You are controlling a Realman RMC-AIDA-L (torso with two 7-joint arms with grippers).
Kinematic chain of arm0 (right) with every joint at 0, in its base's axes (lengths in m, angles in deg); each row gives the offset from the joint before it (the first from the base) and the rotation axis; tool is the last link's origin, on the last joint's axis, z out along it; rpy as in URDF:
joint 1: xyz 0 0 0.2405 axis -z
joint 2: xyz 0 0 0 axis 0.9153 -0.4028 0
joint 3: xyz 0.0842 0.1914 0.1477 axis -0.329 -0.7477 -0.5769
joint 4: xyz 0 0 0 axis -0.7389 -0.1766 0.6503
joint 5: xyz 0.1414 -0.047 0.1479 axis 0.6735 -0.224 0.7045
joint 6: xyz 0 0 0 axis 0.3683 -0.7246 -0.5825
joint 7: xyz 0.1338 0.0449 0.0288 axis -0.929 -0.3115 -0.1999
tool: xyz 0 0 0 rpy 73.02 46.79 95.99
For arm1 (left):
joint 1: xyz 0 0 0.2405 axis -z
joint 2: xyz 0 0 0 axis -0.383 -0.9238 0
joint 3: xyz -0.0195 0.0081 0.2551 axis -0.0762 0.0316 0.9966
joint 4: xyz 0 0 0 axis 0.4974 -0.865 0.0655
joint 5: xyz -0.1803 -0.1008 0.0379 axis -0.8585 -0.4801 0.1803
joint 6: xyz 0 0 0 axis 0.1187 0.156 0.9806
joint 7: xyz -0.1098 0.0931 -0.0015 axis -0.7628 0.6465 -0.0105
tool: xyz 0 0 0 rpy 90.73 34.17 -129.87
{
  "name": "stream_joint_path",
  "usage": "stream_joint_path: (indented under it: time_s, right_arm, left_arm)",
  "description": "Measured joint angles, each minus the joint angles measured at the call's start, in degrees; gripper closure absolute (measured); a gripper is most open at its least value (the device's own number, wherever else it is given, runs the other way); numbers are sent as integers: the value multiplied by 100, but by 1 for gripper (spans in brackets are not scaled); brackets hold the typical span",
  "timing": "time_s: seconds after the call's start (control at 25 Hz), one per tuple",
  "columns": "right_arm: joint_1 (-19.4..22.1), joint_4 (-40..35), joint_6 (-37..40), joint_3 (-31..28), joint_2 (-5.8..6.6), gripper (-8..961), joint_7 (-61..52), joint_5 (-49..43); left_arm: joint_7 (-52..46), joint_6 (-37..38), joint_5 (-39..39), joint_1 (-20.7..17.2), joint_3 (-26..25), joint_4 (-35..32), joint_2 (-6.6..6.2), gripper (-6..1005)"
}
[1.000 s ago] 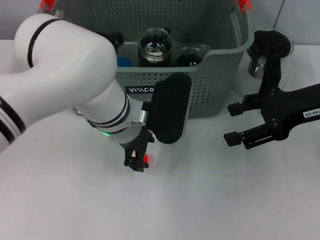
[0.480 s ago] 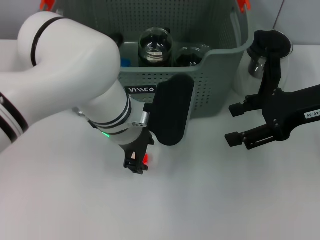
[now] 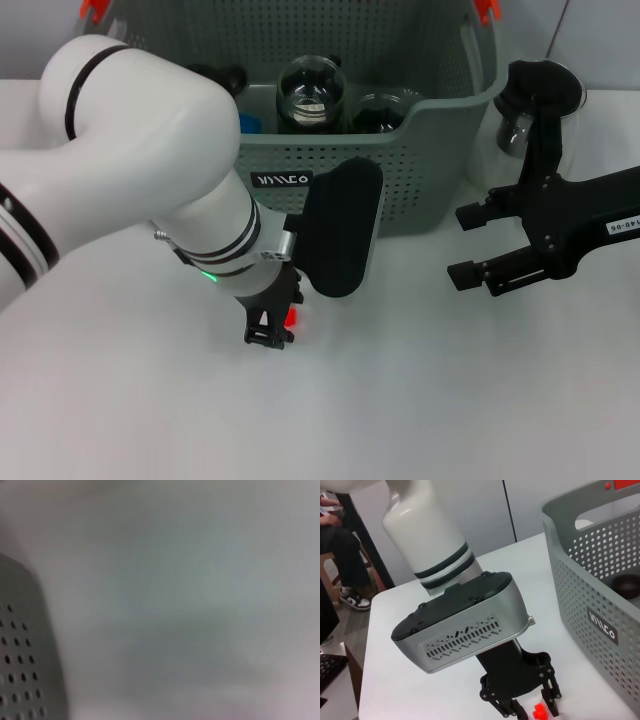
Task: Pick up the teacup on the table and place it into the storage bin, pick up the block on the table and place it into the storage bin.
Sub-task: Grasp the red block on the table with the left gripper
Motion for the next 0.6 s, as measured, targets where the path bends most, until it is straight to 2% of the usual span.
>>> stream_joint_path:
  time_s: [0.6]
  right_arm:
    - [-18,-3,-17,-30,0,73,1,0]
  left_arm:
    - [21,-15,-6,48,-42,36,0,596]
